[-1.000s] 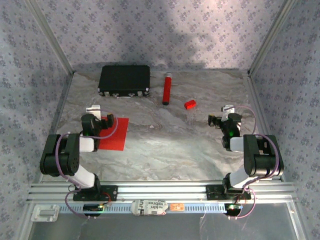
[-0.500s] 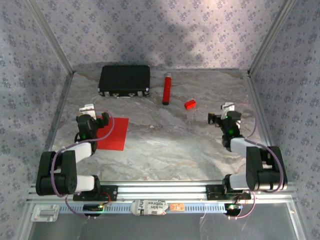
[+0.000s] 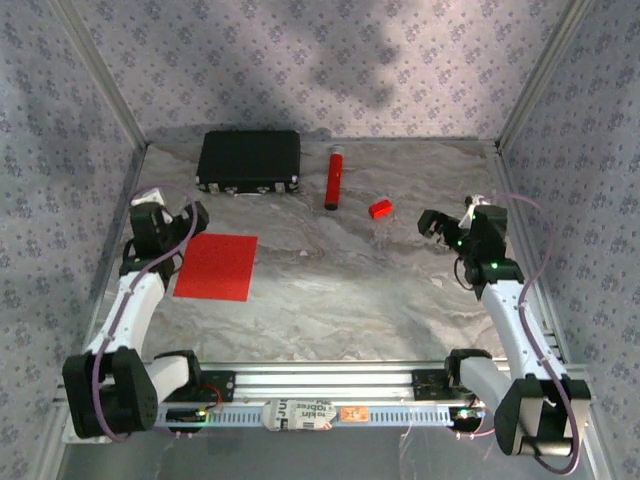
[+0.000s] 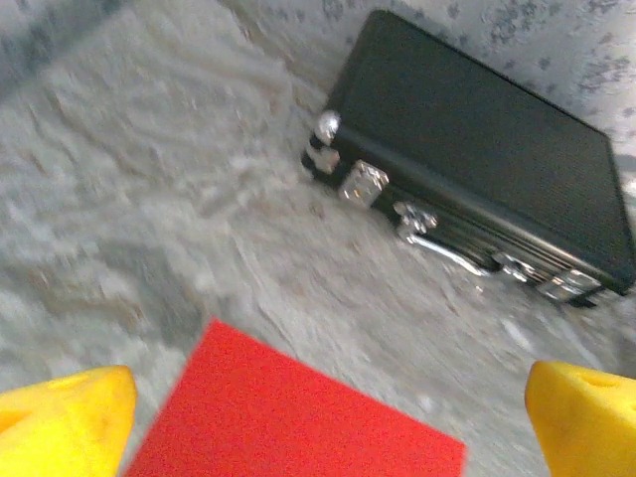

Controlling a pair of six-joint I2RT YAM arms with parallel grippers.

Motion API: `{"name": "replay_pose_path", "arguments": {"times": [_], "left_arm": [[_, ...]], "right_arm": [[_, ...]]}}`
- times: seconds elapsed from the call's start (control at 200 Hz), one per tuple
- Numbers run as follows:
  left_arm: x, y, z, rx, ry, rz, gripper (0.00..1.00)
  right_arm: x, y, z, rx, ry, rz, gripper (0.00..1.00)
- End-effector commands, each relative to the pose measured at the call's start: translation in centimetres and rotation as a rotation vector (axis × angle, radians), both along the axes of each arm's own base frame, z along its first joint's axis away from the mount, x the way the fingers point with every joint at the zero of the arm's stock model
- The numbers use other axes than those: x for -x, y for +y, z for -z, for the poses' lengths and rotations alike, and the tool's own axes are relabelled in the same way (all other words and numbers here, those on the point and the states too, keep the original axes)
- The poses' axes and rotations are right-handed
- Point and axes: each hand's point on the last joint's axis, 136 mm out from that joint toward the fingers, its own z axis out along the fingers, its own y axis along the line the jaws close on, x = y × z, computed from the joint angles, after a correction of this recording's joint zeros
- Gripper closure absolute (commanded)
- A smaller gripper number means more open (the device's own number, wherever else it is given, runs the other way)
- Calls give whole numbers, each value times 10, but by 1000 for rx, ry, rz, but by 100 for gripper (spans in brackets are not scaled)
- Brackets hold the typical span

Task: Fold a paper plane with a square sheet of paper (pick it up from the middle)
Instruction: Move the paper to the center of the table.

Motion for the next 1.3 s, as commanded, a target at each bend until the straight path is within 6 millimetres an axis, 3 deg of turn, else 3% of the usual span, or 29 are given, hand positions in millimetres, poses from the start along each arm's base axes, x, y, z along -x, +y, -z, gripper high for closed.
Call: {"name": "replay_pose_path", "arguments": {"times": [0.0, 0.07, 0.225, 0.46, 0.645, 0.819, 1.009, 1.299], "left_arm": [[26, -29, 41, 252, 193, 71, 0], [32, -43, 58, 297, 286, 136, 0], [39, -61, 87, 348, 385, 188, 0], [33, -88, 116, 351, 497, 270, 0], [32, -95, 133, 363, 553, 281, 0], [41, -99, 148, 369, 607, 270, 0], [66, -116, 168, 386, 674, 260, 0], [99, -173, 172, 421, 650, 215, 0]], "right_arm": [[23, 27, 11, -158, 113, -31, 1], [28, 31, 18, -159, 155, -17, 1], [32, 65, 25, -199, 180, -98, 1], [36, 108, 45, -175, 249, -210, 1], [39, 126, 62, -139, 315, -258, 1], [40, 127, 77, -127, 353, -235, 1], [39, 122, 85, -119, 376, -185, 1], [46, 110, 92, -138, 401, -80, 1]]}}
